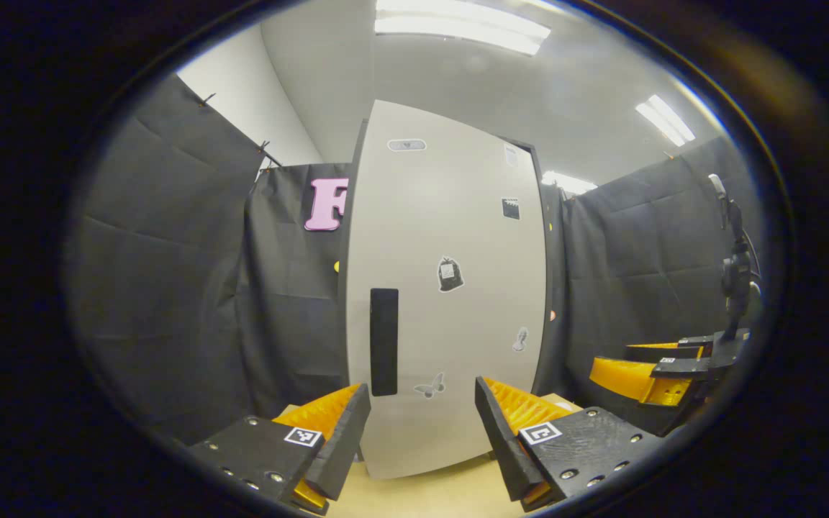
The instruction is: Open the cabinet door with the right hand, grasp the bottle in the cabinet with the left hand and place it on the coaster, then close the cabinet door with the right hand.
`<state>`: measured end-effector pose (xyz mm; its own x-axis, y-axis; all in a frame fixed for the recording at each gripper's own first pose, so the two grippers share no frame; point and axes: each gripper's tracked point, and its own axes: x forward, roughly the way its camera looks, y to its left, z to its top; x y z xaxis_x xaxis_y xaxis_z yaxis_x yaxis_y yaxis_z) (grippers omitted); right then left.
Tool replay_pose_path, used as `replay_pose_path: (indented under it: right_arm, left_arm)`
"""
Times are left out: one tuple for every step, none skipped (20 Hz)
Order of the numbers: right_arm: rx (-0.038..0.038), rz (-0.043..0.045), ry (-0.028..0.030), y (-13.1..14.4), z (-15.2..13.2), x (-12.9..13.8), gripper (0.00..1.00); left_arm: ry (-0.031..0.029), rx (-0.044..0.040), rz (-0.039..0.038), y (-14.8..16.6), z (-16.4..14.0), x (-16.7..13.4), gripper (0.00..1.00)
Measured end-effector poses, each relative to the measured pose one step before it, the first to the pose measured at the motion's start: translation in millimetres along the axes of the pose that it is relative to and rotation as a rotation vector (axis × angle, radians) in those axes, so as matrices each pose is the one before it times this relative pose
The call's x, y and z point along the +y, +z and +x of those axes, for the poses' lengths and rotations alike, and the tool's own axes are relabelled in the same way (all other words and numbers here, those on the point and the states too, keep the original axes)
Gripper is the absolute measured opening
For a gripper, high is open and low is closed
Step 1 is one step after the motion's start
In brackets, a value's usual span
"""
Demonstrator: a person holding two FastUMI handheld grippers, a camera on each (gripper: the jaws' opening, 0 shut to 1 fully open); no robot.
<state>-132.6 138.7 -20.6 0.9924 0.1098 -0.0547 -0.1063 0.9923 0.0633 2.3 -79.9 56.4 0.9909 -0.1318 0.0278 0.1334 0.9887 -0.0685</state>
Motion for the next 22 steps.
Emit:
replay_pose_path:
  right_arm:
    - [-0.00302,0.00330,0.00394,1.02,0.07,1.04,0.94]
    - [0.00124,0.00039,-0.00030,-0.28,0.24,0.17,0.94]
    - [0.00186,-0.00325,-0.00416,-0.99,-1.37,-1.74,0.94]
    - [-0.00169,-0.00003,-0.00192,1.11,-0.53,-1.17,0.94]
    - [-0.00211,0.00198,-0.00296,0.74,-0.10,-0.65,0.94]
    - [-0.00197,0.00123,-0.00530,1.02,-1.00,-1.81,0.94]
    - [-0.00204,0.00267,-0.00260,0.19,-0.14,-0.62,0.94]
    - [0.00096,-0.00017,-0.00289,-0.58,-0.49,-0.24,0.94]
    - [0.00055,-0.00064,-0.00229,-0.51,-0.64,-0.42,0.94]
    - [0.00178,-0.00011,-0.00082,-0.47,0.26,-0.04,0.94]
    - [0.00229,-0.00026,-0.00070,-0.89,-0.53,-0.06,0.94]
    - [0.00152,-0.00045,-0.00045,-0.29,-0.66,-0.05,0.94]
    - [0.00148,-0.00098,0.00087,-1.18,-1.39,0.63,0.94]
    - [0.00064,-0.00220,0.00055,-0.50,-1.02,0.30,0.94]
    - [0.00106,-0.00465,-0.00220,-0.85,-0.43,-0.56,0.94]
    - [0.00061,-0.00142,-0.00163,-0.41,-0.28,-0.93,0.94]
    - [0.00212,0.00379,-0.00133,-0.55,0.37,-1.29,0.94]
    - [0.00236,0.00526,-0.00243,-1.03,0.19,-0.66,0.94]
    - [0.00220,0.00528,-0.00038,-0.33,-0.19,-0.31,0.94]
    - [0.00203,0.00392,-0.00051,-0.36,0.91,-0.42,0.94]
    - [0.00169,0.00129,-0.00137,-0.91,0.26,0.18,0.94]
    - [0.00150,0.00056,0.00125,0.04,0.83,-0.09,0.94]
  left_arm:
    - [-0.00004,0.00415,0.00102,-1.74,1.02,0.22,0.84]
    - [-0.00030,0.00498,0.00022,-1.50,0.56,0.35,0.84]
    - [-0.00256,0.00253,-0.00257,-0.94,0.17,-0.46,0.90]
    - [-0.00153,0.00400,-0.00371,-1.07,0.26,-0.24,0.90]
    - [0.00031,0.00421,-0.00320,-1.92,0.54,0.13,0.90]
    - [0.00126,0.00200,-0.00236,-0.80,0.08,0.06,0.84]
    - [0.00062,0.00158,-0.00217,-0.42,0.21,0.35,0.84]
    - [-0.00243,0.00117,-0.00261,-0.16,-0.48,-0.48,0.84]
    - [-0.00236,0.00112,-0.00088,-1.23,0.75,-0.25,0.84]
    - [-0.00171,0.00266,0.00169,-1.44,0.55,-0.38,0.84]
    - [-0.00158,0.00405,0.00224,-1.80,0.79,-0.31,0.84]
    - [0.00035,0.00632,0.00134,-1.74,0.46,-0.35,0.84]
    - [0.00204,0.00594,-0.00135,-0.71,0.26,0.24,0.84]
    - [-0.00141,0.00455,-0.00607,-0.19,-0.27,-0.58,0.84]
    - [-0.00055,0.00108,-0.00778,-1.14,0.60,-0.41,0.84]
    - [-0.00020,0.00060,-0.00540,0.15,0.07,0.11,0.84]
    - [-0.00235,0.00048,-0.00080,-0.38,0.21,0.21,0.84]
    - [-0.00024,-0.00047,0.00455,-0.14,0.39,0.25,0.84]
    - [0.00161,0.00159,0.00522,-0.40,0.29,0.39,0.84]
    - [-0.00074,0.00265,0.00265,-0.73,0.18,-0.46,0.84]
    - [0.00167,0.00324,0.00112,-2.10,0.23,-0.59,0.84]
    - [0.00298,0.00248,-0.00065,-1.05,0.28,0.21,0.84]
